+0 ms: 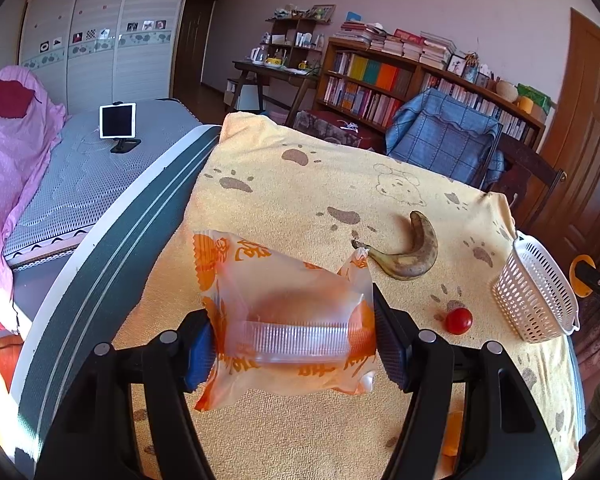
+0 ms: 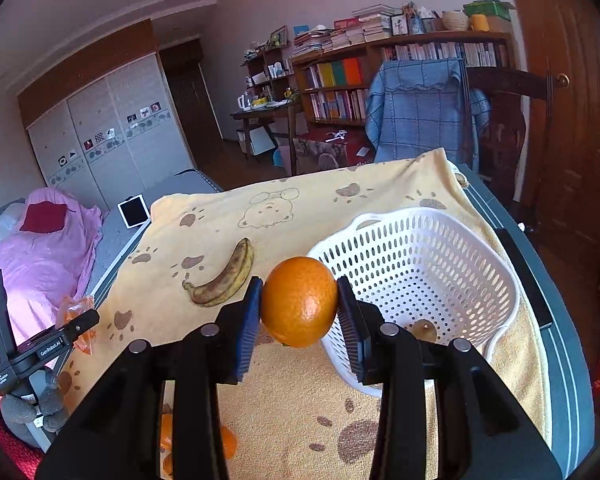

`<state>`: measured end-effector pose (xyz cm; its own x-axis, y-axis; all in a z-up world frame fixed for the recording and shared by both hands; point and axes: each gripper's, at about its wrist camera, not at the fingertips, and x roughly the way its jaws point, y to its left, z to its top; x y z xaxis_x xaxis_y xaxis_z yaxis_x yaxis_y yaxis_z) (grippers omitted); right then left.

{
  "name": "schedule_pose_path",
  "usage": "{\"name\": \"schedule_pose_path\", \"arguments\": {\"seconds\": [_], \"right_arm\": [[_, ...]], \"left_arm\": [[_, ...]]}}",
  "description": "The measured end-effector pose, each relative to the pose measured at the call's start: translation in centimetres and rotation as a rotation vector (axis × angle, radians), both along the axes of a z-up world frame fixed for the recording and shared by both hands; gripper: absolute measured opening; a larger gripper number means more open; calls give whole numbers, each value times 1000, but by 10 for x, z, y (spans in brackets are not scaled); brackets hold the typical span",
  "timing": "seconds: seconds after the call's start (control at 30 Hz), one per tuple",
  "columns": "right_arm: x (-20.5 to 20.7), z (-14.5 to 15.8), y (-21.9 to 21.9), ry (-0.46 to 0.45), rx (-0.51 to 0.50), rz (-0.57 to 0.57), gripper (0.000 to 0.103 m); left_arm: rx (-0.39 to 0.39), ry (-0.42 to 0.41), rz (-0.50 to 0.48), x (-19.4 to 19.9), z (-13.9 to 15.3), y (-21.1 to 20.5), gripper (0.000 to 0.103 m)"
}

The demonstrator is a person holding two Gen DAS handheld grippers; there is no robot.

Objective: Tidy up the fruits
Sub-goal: 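Carry the orange into the white basket and open the right gripper, then carry the orange-printed bag into the white basket and open the left gripper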

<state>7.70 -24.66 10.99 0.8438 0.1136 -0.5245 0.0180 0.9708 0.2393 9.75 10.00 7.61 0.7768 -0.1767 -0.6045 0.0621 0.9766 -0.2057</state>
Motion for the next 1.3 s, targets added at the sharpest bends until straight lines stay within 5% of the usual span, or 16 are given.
{"name": "schedule_pose_path", "arguments": {"seconds": [0.23,0.7,1.13,1.3], "right_arm": [[28,-25,-40,92,71,-84,38],[51,-51,-39,184,80,-98,39],[23,-37,-49,83,33,-163,40],[0,-33,-55,10,-48,-223,54]], "left_arm": [[6,1,-2,1,-2,-2,67],[16,4,-9,1,-4,-5,67],[16,-6,-18,0,-8,-8,67],[12,-30,-34,-2,-6,-13,67]]}}
